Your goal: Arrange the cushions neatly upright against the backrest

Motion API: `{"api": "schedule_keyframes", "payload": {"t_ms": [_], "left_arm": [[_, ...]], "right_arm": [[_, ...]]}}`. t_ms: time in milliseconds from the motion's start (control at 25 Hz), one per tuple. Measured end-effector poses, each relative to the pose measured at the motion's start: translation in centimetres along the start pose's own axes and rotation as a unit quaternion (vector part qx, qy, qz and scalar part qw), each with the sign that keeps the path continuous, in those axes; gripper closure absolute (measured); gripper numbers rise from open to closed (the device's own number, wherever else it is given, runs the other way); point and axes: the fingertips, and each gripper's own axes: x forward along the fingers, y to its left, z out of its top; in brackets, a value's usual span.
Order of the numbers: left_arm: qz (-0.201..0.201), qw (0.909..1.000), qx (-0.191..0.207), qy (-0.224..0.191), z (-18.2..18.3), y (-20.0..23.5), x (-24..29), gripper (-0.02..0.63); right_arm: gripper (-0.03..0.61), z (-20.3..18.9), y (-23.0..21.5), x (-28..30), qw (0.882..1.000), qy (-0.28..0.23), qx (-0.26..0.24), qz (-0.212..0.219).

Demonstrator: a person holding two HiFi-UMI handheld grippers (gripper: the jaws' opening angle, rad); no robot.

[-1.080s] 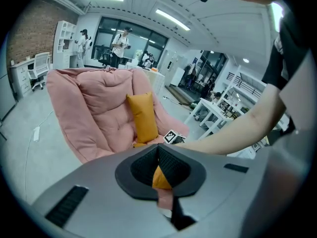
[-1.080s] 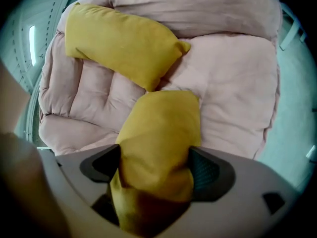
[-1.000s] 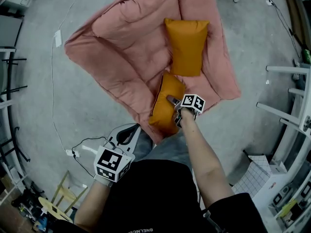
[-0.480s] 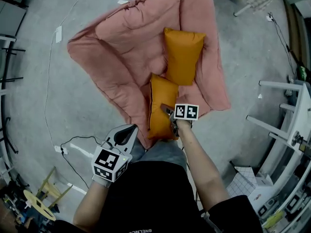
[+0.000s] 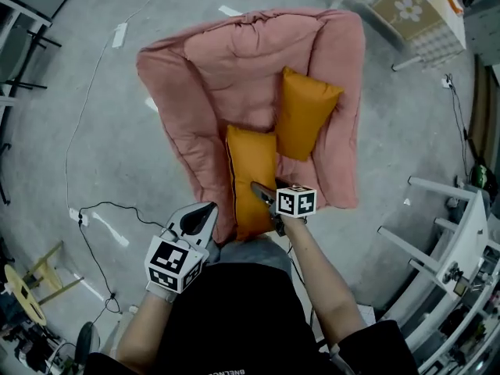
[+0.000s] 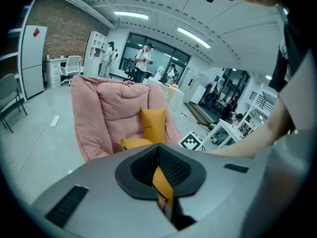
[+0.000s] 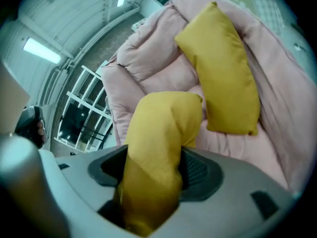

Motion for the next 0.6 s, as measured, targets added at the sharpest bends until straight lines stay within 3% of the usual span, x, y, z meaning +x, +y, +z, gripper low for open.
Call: {"api": "schedule_keyframes", "payload": {"t_ms": [120,320,600], "left_arm": [[0.015,0.9999,-0.004,-0.003,-0.6,-0.2,-0.4,0.601],[0.06,0.9978,-0.027,-0.003,-2.3,0.1,-2.1,0.601],[0.106,0.9927,-0.058,0.005,-5.2,0.8,-3.5,0.601]], "right_arm": [[0.266,3.5,0.9,0.2,0.995,-0.036,-0.092,-0.014],[0.265,9.5,1.3,1.4,0.969,-0.092,-0.224,-0.043],[0.25,14.1,0.1,4.9,0.945,-0.152,-0.282,-0.068]]}}
